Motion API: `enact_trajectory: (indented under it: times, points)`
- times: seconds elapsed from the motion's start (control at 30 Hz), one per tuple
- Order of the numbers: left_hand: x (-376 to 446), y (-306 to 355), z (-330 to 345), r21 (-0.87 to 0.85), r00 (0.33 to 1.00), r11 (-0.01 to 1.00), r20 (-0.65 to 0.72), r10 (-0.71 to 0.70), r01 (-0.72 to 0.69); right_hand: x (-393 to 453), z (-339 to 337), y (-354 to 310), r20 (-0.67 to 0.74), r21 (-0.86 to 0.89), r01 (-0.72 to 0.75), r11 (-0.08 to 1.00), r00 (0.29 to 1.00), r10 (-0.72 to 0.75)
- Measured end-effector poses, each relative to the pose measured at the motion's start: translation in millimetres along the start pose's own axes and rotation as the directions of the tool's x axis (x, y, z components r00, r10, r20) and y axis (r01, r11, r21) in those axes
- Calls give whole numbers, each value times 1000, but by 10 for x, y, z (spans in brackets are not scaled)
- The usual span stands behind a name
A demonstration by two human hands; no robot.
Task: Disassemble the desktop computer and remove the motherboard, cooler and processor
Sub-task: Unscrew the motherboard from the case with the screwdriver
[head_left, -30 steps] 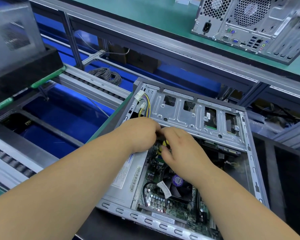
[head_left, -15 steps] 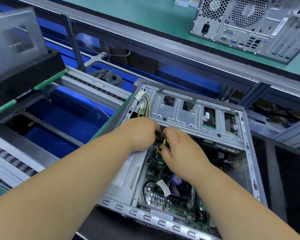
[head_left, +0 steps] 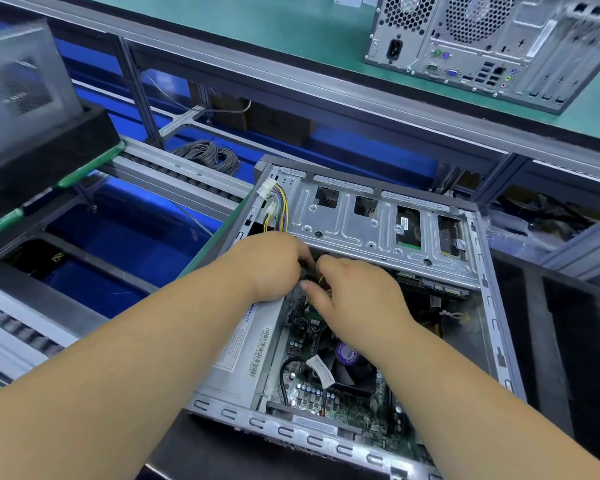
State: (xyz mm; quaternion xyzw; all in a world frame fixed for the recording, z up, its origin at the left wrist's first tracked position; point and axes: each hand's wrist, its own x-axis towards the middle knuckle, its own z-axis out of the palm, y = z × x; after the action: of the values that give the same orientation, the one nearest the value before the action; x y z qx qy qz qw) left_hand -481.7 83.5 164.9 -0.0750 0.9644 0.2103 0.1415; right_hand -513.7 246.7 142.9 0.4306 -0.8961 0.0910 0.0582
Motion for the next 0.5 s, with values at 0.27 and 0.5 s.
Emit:
enact_trajectory:
  times: [0.27, 0.5]
  points:
    - [-2, 14, -3, 19, 1000, 1000, -12, -14, 15, -3, 16, -10, 41, 133, -7, 991, 999, 2]
    - [-3, 14, -2, 4, 999, 999, -12, -35, 36, 21, 21, 13, 88, 191, 10, 982, 996, -27]
